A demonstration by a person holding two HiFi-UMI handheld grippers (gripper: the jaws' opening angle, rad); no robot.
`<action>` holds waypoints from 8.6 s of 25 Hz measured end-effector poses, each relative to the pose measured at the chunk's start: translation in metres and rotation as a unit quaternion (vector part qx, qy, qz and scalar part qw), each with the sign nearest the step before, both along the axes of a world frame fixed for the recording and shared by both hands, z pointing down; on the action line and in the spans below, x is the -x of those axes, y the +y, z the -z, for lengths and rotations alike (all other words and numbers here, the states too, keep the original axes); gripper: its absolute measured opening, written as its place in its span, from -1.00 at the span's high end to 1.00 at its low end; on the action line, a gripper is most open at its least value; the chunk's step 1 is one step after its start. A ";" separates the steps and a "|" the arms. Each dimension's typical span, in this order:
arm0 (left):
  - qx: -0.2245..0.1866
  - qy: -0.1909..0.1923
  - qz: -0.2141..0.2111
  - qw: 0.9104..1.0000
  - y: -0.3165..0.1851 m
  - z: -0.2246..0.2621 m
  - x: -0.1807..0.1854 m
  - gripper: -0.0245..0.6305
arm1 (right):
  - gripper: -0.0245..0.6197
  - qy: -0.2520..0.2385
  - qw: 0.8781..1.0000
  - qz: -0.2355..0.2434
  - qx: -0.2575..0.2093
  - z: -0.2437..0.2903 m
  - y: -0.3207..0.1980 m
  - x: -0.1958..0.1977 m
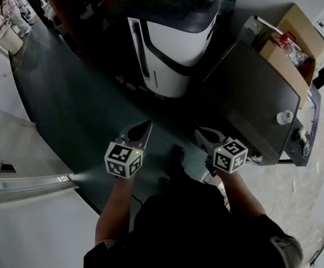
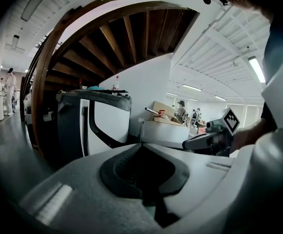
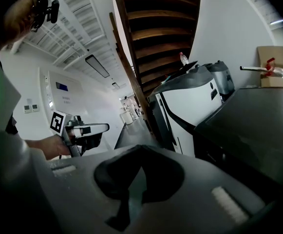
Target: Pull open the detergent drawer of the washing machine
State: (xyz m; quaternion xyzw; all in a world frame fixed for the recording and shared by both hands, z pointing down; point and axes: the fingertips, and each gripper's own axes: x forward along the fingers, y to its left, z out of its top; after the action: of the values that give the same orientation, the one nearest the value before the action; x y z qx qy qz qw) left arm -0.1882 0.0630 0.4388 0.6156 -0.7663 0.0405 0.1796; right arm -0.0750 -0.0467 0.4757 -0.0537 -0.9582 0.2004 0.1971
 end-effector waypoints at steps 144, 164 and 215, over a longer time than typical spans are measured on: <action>0.185 0.012 -0.415 0.890 -0.204 -0.169 0.008 0.53 | 0.50 0.131 0.893 -0.431 0.000 -0.133 -0.105 -0.046; 0.193 0.011 -0.443 0.876 -0.138 -0.171 0.002 0.57 | 0.50 0.141 0.878 -0.457 0.013 -0.132 -0.038 -0.051; 0.092 0.018 -0.415 0.905 -0.218 -0.075 0.007 0.77 | 0.53 0.109 0.924 -0.362 0.048 -0.088 -0.091 -0.055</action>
State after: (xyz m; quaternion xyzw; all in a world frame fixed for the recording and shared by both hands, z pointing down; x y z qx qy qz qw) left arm -0.1950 -0.1553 0.5143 0.8593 -0.4310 0.1708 0.2160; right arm -0.0195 -0.1377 0.5635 0.3098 -0.8741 0.3083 0.2120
